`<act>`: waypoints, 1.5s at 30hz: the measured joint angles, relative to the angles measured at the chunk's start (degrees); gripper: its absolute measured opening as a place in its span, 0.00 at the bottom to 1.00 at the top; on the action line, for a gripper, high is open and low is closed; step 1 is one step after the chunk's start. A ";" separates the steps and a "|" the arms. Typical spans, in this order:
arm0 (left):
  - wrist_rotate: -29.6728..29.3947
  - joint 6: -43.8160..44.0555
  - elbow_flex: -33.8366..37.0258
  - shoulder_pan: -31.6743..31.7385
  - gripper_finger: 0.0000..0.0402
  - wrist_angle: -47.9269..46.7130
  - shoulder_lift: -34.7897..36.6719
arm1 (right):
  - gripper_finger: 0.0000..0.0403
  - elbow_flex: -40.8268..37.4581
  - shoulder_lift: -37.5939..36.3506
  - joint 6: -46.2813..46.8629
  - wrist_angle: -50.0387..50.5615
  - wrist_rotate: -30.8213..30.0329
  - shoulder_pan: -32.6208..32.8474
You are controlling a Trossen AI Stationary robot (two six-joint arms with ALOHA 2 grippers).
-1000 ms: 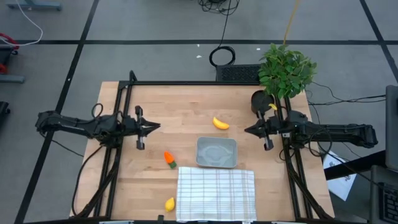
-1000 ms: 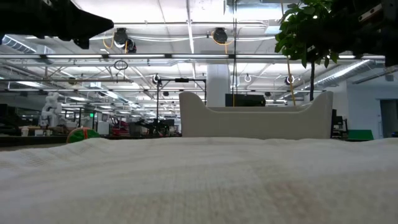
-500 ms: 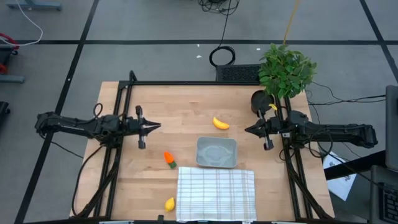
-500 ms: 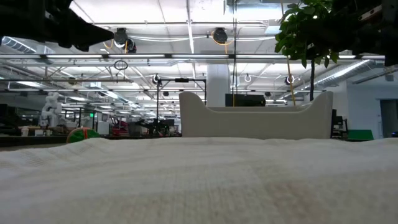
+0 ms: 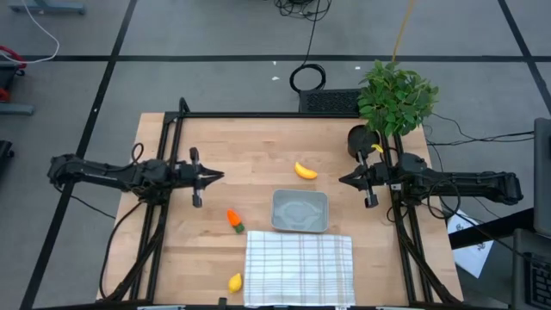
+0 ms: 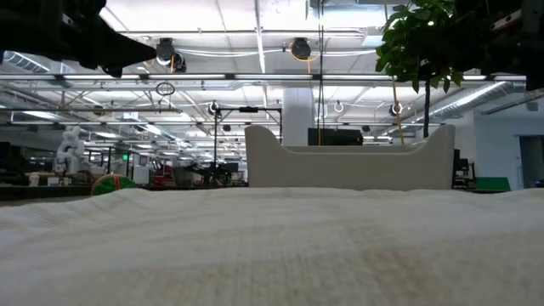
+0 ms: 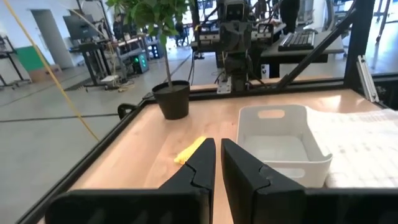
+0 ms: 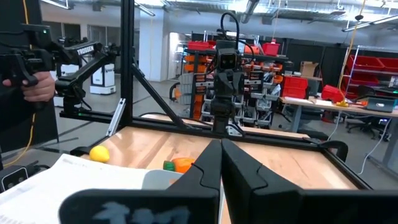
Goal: Pick and placing Produce into tupperware
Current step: Put the orange carrot into the gray bin
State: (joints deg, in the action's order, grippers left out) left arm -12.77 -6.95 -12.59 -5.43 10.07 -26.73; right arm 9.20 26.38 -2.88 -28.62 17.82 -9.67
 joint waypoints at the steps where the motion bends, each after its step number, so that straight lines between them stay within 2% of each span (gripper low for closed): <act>1: 0.11 0.00 -0.23 0.00 0.08 -0.32 -0.41 | 0.00 0.00 -0.01 0.01 0.04 0.00 0.00; 4: 0.71 0.25 -3.08 0.00 0.08 -3.94 -1.95 | 0.00 -0.01 0.01 -0.02 0.17 0.00 0.00; 9: 1.02 0.99 -10.33 0.00 0.08 -15.63 -6.14 | 0.00 0.01 0.03 -1.04 0.17 0.00 0.00; 12: 5.29 -0.23 -13.67 0.02 0.08 -18.71 -8.86 | 0.00 0.01 0.05 -1.07 0.19 -0.02 0.00; 16: 11.99 -3.54 -16.73 0.00 0.08 -19.30 -12.09 | 0.00 0.01 0.05 -1.06 0.17 -0.02 0.00; 19: 14.48 -4.60 -18.70 0.01 0.08 -19.40 -14.52 | 0.00 0.01 0.05 -1.06 0.17 0.00 0.00; 29: 17.72 -4.89 -23.89 0.02 0.08 -19.29 -21.14 | 0.00 0.01 0.05 -1.04 0.17 -0.02 0.01; 45: 17.26 -6.72 -28.95 0.20 0.08 -19.09 -21.65 | 0.00 0.00 0.05 -1.04 0.17 -0.02 0.00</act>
State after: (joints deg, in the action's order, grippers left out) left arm 4.49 -13.67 -41.55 -5.23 -9.02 -48.38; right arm 9.21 26.44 -3.92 -28.45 17.80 -9.67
